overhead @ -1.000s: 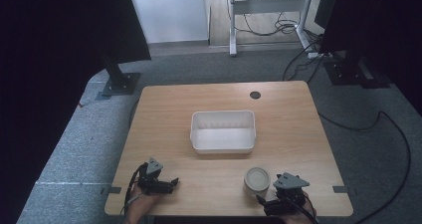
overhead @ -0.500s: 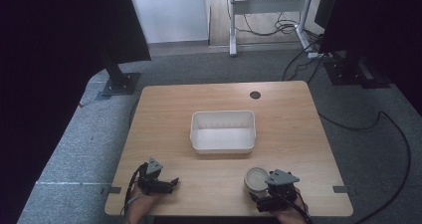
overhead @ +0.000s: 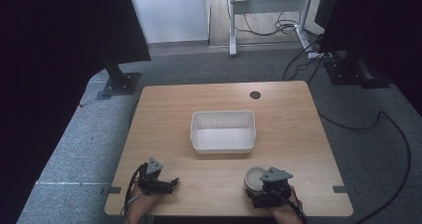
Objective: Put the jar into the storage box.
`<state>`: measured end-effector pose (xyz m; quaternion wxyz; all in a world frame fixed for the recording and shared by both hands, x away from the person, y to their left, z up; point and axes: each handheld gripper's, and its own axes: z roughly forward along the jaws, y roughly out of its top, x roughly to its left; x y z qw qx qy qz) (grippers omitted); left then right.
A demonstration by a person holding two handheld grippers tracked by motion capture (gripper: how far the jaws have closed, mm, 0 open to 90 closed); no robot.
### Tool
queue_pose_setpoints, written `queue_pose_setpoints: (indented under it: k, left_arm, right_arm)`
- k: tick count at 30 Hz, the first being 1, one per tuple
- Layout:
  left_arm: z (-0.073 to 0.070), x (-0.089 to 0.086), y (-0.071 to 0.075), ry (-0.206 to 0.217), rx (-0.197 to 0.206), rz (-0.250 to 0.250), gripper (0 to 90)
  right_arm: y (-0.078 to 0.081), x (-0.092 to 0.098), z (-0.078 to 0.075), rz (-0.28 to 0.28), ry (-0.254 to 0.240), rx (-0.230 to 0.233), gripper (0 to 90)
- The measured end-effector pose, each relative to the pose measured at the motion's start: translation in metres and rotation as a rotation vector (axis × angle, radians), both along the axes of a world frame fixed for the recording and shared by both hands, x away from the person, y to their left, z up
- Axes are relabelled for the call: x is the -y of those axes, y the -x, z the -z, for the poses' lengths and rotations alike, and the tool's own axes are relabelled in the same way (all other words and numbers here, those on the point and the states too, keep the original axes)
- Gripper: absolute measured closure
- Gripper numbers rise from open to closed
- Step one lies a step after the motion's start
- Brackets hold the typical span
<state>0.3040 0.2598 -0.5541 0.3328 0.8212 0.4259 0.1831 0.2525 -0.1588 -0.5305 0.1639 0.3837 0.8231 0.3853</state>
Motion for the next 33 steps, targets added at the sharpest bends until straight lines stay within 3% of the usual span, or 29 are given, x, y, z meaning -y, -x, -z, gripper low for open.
queue_pose_setpoints:
  k: [9,14,33]
  left_arm:
    - [0.0,0.0,0.0,0.0,0.0,0.001,0.0]
    - [0.0,0.0,0.0,0.0,0.001,0.001,0.0]
    - [0.0,0.0,0.0,0.0,0.0,0.001,0.0]
  right_arm:
    - [0.001,-0.006,-0.003,0.019,0.028,-0.003,9.1]
    - [-0.001,-0.007,-0.008,0.026,0.007,-0.001,9.1]
    - [-0.016,-0.015,-0.024,0.033,0.01,0.014,9.1]
